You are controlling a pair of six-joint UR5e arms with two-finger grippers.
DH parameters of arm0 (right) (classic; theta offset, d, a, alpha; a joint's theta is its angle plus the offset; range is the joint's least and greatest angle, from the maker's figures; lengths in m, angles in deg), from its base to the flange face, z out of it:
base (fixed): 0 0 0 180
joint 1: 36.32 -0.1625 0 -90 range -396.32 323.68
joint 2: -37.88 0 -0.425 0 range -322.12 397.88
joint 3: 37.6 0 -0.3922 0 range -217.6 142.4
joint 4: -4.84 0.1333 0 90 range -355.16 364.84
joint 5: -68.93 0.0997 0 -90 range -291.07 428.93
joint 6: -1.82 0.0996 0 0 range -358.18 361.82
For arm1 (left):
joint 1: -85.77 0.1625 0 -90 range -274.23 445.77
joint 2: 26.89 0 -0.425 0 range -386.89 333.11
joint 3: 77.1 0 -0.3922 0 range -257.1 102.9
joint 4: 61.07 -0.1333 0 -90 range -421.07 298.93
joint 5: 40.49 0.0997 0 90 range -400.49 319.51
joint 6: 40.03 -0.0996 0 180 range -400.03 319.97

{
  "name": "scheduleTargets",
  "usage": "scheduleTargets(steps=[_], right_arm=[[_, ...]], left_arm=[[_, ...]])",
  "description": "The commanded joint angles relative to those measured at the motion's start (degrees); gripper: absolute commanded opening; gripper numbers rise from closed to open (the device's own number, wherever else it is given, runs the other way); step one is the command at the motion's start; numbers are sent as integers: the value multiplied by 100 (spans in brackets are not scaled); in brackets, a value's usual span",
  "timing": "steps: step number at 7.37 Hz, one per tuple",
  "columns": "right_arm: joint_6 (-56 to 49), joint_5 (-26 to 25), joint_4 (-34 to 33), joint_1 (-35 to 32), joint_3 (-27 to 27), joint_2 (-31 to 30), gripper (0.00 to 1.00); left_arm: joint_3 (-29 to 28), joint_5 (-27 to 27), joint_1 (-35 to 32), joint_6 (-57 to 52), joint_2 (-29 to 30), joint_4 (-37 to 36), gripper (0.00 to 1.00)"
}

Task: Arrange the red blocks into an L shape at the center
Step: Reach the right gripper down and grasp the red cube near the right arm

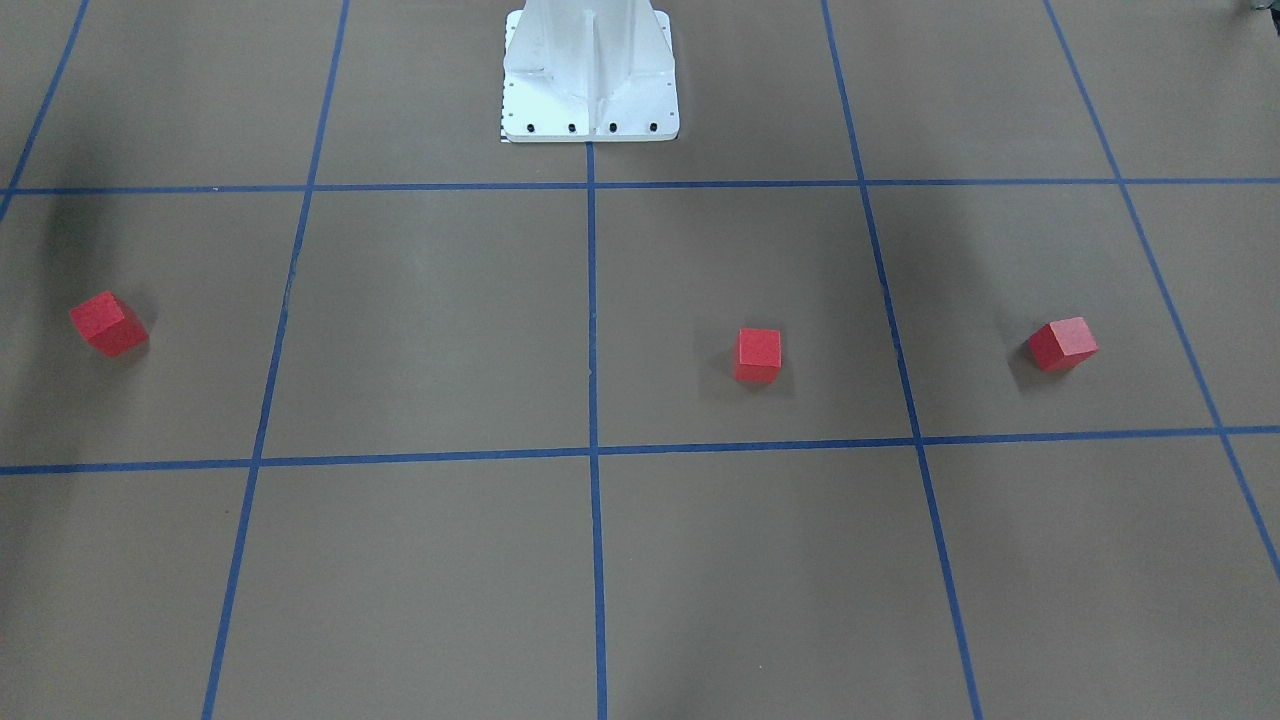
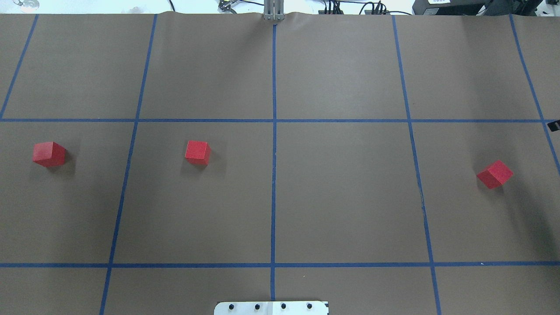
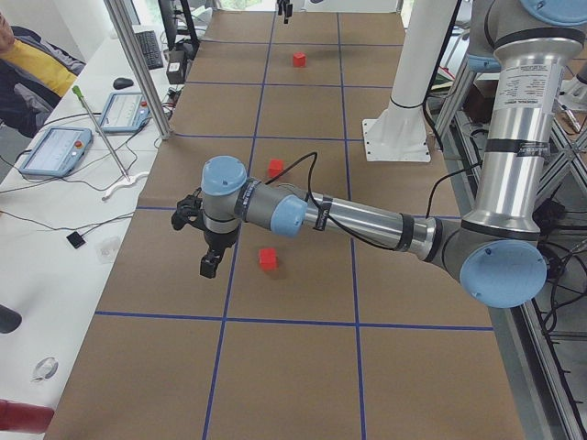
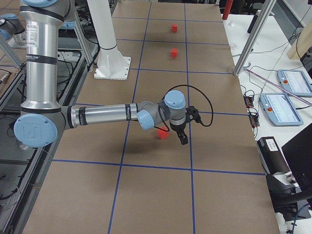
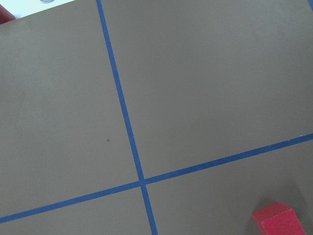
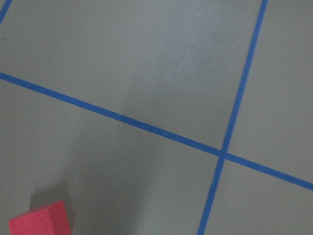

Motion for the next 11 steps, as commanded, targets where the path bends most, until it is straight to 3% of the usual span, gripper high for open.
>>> scheduleTargets(steps=[1,8,11], right_arm=[[249,4,443,825,22,-53,99],[1109,-205,453,1715,-4,-317,98],[1146,-426,462,1847,-110,-273,93]], left_arm=[[0,-1,2,1,-2,7,100],[9,-1,2,-26,-63,16,100],[18,-1,-7,-17,-63,51,100]])
